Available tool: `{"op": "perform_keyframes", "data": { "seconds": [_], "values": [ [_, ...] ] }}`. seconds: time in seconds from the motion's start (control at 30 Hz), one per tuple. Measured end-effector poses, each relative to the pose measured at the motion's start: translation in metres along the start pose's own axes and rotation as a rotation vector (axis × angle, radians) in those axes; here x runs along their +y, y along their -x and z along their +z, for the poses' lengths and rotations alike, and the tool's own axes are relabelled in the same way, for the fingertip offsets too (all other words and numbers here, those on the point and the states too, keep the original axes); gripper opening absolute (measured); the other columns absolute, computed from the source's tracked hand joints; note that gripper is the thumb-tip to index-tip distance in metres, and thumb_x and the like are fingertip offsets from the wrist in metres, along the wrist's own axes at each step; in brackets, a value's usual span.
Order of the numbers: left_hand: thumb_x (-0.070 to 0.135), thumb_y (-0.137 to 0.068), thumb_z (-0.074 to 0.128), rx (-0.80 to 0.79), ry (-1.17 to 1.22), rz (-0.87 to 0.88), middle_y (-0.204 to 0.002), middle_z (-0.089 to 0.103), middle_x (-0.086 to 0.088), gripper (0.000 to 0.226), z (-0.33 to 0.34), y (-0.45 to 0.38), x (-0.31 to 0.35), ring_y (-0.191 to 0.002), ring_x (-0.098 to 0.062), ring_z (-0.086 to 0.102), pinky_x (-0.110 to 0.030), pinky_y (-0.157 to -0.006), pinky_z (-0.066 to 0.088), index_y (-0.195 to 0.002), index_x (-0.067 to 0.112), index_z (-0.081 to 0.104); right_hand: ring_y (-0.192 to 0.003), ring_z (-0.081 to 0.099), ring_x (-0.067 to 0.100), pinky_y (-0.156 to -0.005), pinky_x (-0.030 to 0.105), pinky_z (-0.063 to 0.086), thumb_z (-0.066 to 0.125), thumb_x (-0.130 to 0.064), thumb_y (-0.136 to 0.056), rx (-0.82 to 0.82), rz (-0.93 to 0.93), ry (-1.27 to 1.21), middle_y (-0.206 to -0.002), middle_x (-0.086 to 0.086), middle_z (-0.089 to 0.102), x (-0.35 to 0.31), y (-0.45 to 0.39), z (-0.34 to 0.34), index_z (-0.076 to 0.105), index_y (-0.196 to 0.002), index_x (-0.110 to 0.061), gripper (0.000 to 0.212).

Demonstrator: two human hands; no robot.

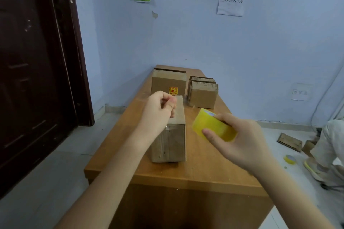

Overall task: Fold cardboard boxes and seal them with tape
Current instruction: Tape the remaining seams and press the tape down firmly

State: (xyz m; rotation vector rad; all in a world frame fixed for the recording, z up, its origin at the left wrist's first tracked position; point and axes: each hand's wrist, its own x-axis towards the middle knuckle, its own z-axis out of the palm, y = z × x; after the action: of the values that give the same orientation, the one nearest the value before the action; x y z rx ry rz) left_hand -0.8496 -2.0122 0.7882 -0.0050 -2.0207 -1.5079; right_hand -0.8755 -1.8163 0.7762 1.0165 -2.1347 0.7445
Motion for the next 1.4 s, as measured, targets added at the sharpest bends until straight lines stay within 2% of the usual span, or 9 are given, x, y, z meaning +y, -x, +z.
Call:
{"op": "perform_keyframes", "data": {
  "seconds": [0.2,0.37,0.63,0.8,0.9,1.03,1.2,1.3,1.4],
  "values": [
    [0.035,-0.088,0.062,0.066,0.039,-0.068,-0.063,0.062,-0.001,0.025,-0.006,0.005,0.001,-0.054,-0.001,0.059,-0.010,-0.058,0.049,-0.080,0.012,0.060,-0.070,0.056,-0.004,-0.056,0.005,0.039,0.066,-0.064,-0.074,0.095,0.196,-0.313,-0.066,-0.024,0.060,-0.020,-0.008,-0.006,0.064,-0.079,-0.037,0.028],
    [0.035,-0.089,0.060,0.311,-0.173,0.068,-0.069,0.059,0.003,0.021,-0.007,0.006,0.001,-0.069,-0.014,0.064,-0.014,-0.055,0.043,-0.074,0.023,0.052,-0.037,0.038,0.010,-0.039,0.016,0.019,0.038,-0.041,-0.094,0.145,0.172,0.001,-0.036,-0.007,0.030,-0.021,-0.018,0.008,0.030,-0.048,-0.033,0.048],
    [0.033,-0.088,0.062,0.377,-0.082,-0.035,-0.064,0.062,0.002,0.020,-0.022,0.009,-0.008,-0.057,-0.006,0.064,-0.017,-0.060,0.042,-0.074,0.021,0.055,-0.044,0.034,0.008,-0.045,0.021,0.019,0.035,-0.048,-0.096,-0.209,0.186,0.279,-0.044,-0.004,0.033,-0.024,-0.037,-0.005,0.033,-0.049,-0.022,0.054],
    [0.028,-0.090,0.062,0.413,0.044,-0.141,-0.046,0.058,0.009,0.020,-0.051,0.003,-0.023,-0.060,-0.017,0.063,-0.038,-0.080,0.054,-0.076,0.014,0.060,-0.049,0.033,0.010,-0.048,0.017,0.027,0.067,-0.046,-0.082,-0.019,0.421,-0.664,-0.048,-0.004,0.032,-0.013,-0.033,-0.002,0.040,-0.045,-0.018,0.054],
    [0.026,-0.090,0.062,0.381,0.034,-0.151,-0.052,0.058,0.004,0.021,-0.056,0.004,-0.029,-0.058,-0.016,0.062,-0.046,-0.081,0.056,-0.078,0.008,0.062,-0.056,0.035,0.022,-0.052,0.024,0.032,0.064,-0.044,-0.075,0.011,0.498,-0.803,-0.057,0.012,0.032,-0.011,-0.029,0.015,0.042,-0.054,-0.002,0.052],
    [0.025,-0.090,0.062,0.355,0.045,-0.196,-0.047,0.057,0.006,0.022,-0.061,0.007,-0.035,-0.057,-0.016,0.061,-0.043,-0.082,0.055,-0.075,0.008,0.061,-0.046,0.030,0.012,-0.045,0.012,0.027,0.061,-0.040,-0.086,-0.075,0.361,-0.570,-0.050,0.002,0.026,-0.013,-0.032,0.020,0.034,-0.049,-0.007,0.056],
    [0.027,-0.090,0.062,0.369,0.014,-0.173,-0.049,0.058,0.005,0.022,-0.071,0.011,-0.042,-0.057,-0.016,0.066,-0.037,-0.081,0.054,-0.080,0.008,0.062,-0.044,0.028,0.012,-0.046,0.021,0.023,0.057,-0.039,-0.089,-0.276,0.202,-0.054,-0.046,-0.003,0.026,-0.007,-0.037,0.009,0.035,-0.047,-0.015,0.053],
    [0.028,-0.088,0.065,0.303,-0.017,-0.201,-0.056,0.063,0.003,0.021,-0.065,0.013,-0.048,-0.055,-0.014,0.065,-0.033,-0.074,0.054,-0.078,0.009,0.064,-0.048,0.043,0.011,-0.047,0.022,0.033,0.057,-0.058,-0.081,-0.383,0.293,0.097,-0.045,-0.004,0.040,-0.007,-0.049,-0.003,0.048,-0.053,-0.018,0.050],
    [0.024,-0.085,0.069,0.314,0.029,-0.273,-0.063,0.066,-0.005,0.022,-0.058,0.013,-0.061,-0.056,-0.014,0.064,-0.032,-0.062,0.058,-0.081,0.002,0.067,-0.045,0.036,0.010,-0.047,0.025,0.025,0.050,-0.072,-0.074,-0.507,0.293,0.309,-0.039,-0.007,0.031,0.003,-0.065,0.004,0.034,-0.051,-0.020,0.059]
  ]
}}
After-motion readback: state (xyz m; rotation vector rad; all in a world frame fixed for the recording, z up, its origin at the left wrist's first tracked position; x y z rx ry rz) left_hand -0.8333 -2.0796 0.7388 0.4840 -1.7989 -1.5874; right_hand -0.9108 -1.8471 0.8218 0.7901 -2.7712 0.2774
